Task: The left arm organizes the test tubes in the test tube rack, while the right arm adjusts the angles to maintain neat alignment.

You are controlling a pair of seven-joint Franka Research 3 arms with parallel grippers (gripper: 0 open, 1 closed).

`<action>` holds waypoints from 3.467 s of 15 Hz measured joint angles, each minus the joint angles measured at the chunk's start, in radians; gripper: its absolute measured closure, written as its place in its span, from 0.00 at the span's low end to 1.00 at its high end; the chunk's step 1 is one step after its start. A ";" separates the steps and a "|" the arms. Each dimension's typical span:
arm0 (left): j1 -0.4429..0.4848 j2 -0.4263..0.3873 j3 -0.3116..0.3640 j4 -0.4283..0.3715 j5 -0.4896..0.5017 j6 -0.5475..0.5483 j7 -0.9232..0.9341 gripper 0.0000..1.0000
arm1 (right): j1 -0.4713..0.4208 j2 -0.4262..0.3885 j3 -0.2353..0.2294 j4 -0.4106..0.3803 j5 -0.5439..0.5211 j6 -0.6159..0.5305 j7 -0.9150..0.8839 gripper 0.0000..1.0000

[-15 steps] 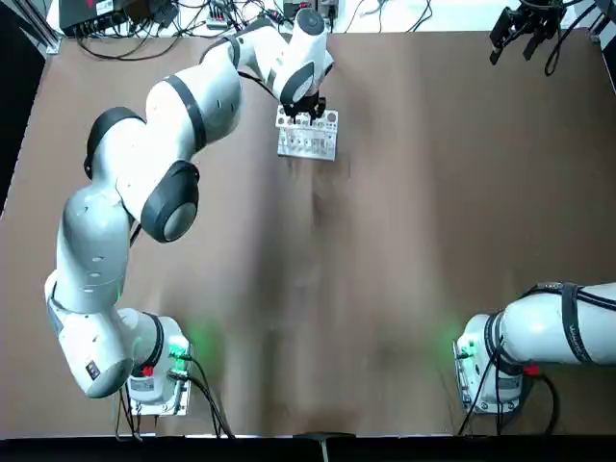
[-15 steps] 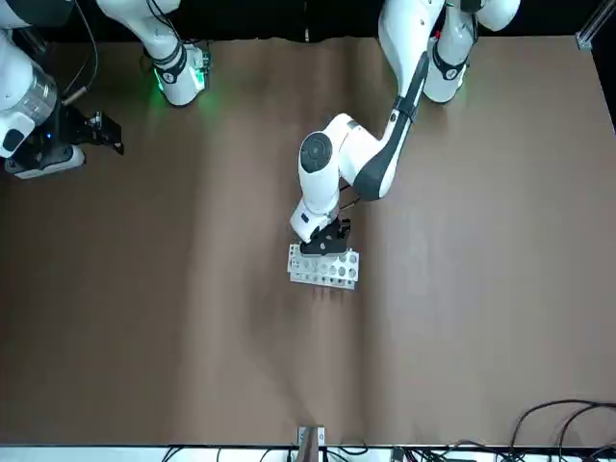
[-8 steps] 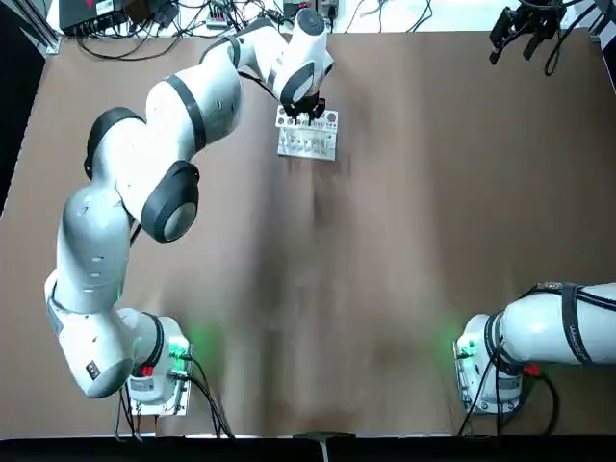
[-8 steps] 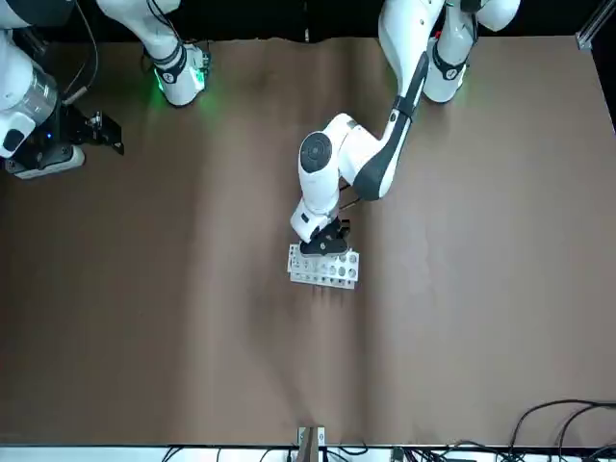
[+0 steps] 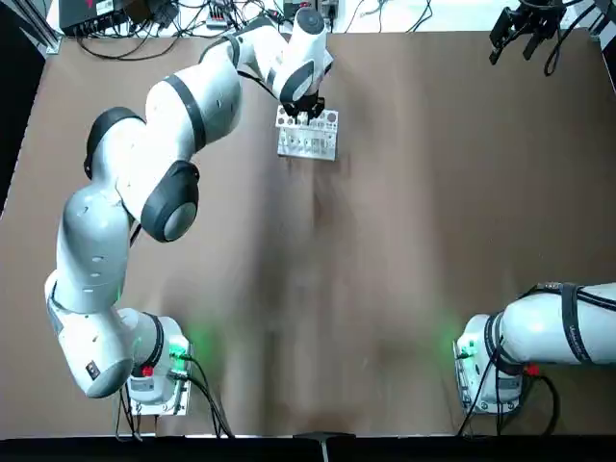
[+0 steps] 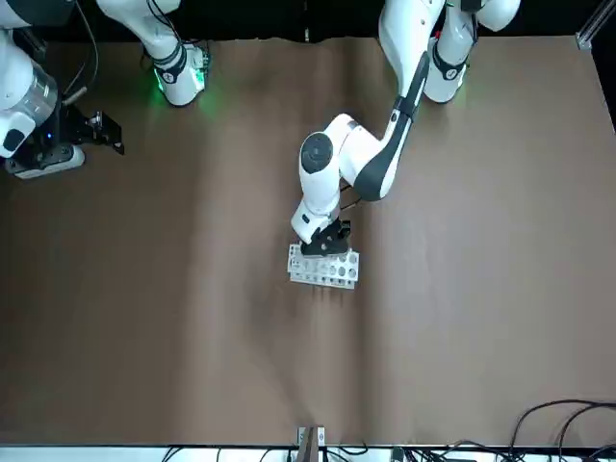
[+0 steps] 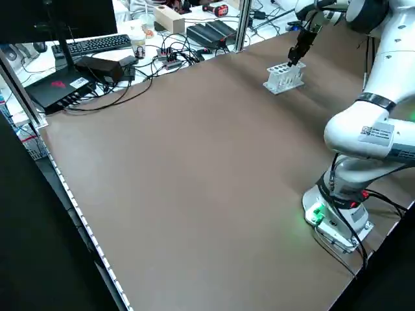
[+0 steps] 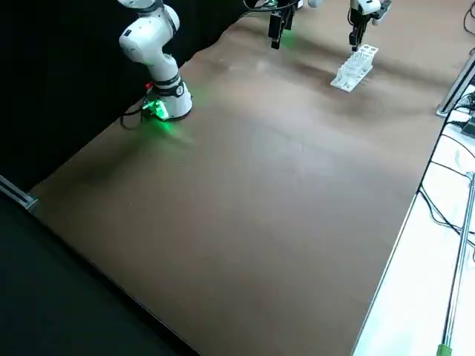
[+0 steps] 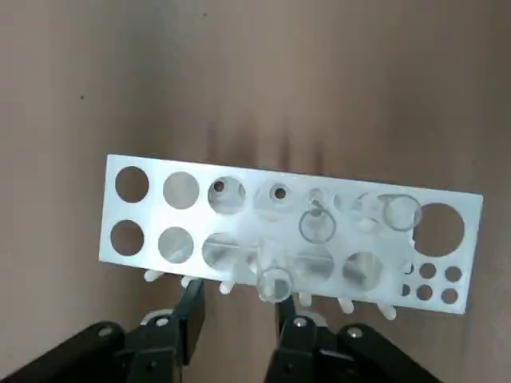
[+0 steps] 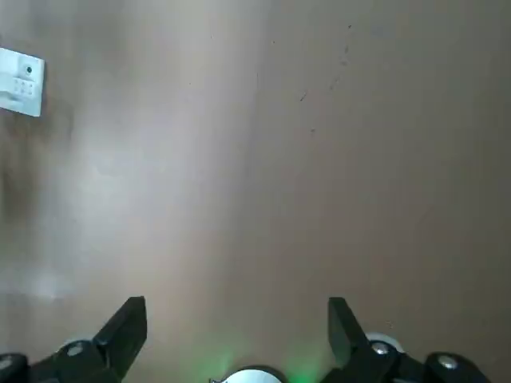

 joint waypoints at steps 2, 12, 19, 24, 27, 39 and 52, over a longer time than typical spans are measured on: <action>0.000 0.000 0.001 0.001 0.000 0.020 0.000 0.56 | 0.000 0.000 0.000 0.000 0.000 0.000 0.000 0.00; 0.000 0.006 0.001 0.001 0.000 0.051 0.000 0.59 | 0.000 0.000 0.000 0.000 0.000 0.000 0.000 0.00; 0.001 0.013 0.007 0.001 0.000 0.052 0.000 0.61 | 0.000 0.000 0.000 0.000 0.000 0.000 0.000 0.00; 0.001 0.015 0.007 0.001 0.000 0.053 0.000 0.66 | 0.000 0.000 0.000 0.000 0.000 0.000 0.000 0.00; 0.001 0.015 0.007 0.001 0.000 0.053 0.000 0.70 | 0.000 0.000 0.000 0.000 0.000 0.000 0.000 0.00; 0.000 0.015 0.006 0.001 -0.002 0.053 -0.007 0.70 | 0.000 0.000 0.000 0.000 0.000 0.000 0.000 0.00; 0.000 0.018 0.004 0.001 -0.018 0.052 -0.027 0.73 | 0.000 0.000 0.000 0.000 0.000 0.000 0.000 0.00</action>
